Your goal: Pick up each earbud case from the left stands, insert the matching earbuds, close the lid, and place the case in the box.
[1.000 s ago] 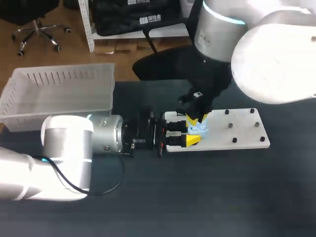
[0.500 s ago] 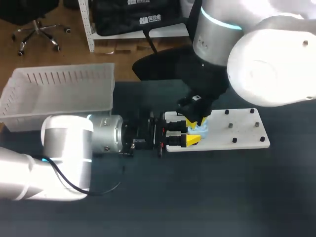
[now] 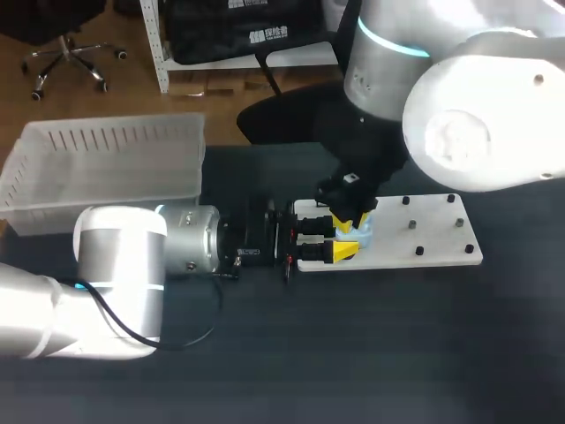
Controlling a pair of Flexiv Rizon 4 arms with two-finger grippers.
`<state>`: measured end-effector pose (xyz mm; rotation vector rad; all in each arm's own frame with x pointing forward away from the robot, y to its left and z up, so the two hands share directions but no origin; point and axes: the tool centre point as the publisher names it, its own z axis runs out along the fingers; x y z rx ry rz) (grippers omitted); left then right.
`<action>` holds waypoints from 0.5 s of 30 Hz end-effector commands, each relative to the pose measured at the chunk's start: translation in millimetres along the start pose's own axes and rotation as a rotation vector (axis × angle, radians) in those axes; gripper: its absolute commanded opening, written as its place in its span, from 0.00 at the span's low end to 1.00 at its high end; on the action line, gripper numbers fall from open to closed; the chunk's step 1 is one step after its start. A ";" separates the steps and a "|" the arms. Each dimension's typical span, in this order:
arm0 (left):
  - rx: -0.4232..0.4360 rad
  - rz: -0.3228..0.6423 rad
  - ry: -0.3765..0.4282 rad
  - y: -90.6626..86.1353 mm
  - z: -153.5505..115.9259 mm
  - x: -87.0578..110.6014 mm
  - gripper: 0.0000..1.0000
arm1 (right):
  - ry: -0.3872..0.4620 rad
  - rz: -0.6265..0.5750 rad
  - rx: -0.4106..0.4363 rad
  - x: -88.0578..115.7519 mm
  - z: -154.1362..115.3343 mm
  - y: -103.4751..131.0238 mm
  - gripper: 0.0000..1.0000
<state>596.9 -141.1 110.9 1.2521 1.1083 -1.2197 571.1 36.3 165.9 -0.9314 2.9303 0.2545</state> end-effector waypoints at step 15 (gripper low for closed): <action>-0.007 0.004 -0.003 -1.8 0.0 0.8 0.00 | -0.009 0.007 -0.002 0.4 4.0 -3.4 0.00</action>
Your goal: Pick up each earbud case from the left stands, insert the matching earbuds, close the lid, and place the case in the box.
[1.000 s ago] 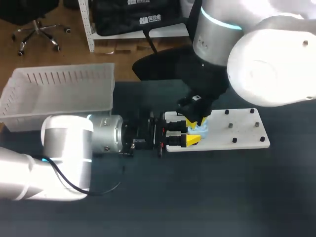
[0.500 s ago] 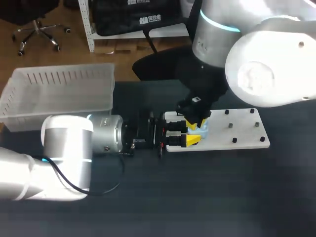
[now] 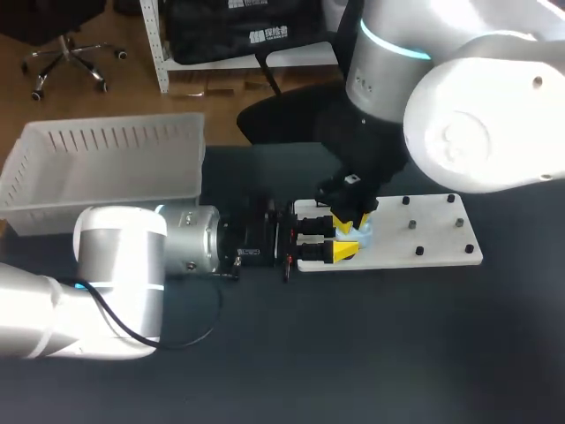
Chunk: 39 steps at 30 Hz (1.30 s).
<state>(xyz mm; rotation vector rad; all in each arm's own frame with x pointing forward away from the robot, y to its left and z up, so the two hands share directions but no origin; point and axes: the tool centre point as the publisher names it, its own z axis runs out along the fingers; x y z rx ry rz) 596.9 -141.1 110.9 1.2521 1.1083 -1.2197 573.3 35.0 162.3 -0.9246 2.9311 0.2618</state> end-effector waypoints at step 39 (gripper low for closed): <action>-0.007 0.004 -0.003 -1.8 0.0 0.8 0.00 | 0.006 -0.006 -0.001 -5.5 10.6 -3.2 0.00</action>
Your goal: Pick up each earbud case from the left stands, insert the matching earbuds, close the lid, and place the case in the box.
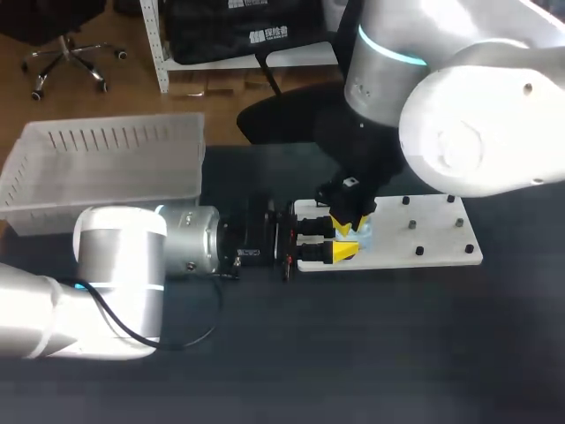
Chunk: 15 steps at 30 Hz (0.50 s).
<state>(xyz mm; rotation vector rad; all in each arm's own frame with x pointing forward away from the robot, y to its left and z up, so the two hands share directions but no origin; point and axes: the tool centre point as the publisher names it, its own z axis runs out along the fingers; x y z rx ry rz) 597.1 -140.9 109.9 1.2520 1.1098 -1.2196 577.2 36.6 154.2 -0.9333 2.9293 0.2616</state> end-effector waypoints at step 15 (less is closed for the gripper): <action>-0.007 0.005 -0.004 -1.9 0.4 -0.2 0.00 | 0.017 -0.066 0.039 1.2 1.6 -3.6 0.00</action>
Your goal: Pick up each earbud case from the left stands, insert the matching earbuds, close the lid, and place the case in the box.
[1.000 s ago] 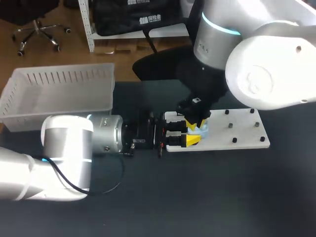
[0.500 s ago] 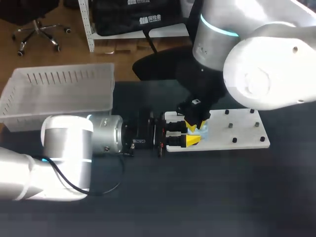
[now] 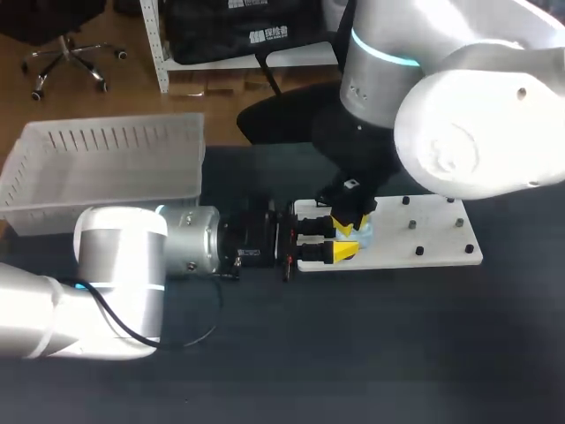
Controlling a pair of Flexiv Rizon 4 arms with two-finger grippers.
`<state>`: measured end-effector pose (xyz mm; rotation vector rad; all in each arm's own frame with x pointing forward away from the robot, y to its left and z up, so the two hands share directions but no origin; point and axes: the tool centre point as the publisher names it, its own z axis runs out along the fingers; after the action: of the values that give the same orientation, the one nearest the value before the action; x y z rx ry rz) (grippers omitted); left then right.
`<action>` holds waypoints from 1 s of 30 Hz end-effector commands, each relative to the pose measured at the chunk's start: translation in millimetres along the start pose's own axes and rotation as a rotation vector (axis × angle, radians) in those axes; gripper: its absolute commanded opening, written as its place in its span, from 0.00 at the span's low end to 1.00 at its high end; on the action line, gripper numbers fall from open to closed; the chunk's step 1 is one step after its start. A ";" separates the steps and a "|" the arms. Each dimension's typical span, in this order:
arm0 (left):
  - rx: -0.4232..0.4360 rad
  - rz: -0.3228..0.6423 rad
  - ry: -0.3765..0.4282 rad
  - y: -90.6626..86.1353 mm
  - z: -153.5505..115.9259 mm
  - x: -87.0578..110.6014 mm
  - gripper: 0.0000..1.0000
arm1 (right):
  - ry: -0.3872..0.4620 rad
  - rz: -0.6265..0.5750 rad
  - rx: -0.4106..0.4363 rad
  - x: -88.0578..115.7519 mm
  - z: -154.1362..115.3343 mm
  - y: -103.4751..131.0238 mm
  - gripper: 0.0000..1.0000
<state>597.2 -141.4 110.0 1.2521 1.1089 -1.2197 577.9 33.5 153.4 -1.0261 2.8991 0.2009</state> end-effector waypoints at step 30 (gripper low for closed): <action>-0.007 0.005 -0.004 -2.0 -0.2 -0.1 0.00 | -0.022 0.007 -0.026 -0.3 -3.2 -1.4 0.38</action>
<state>597.3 -141.7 109.7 1.2519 1.1089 -1.2201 581.2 33.6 157.0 -1.0182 2.8944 0.2522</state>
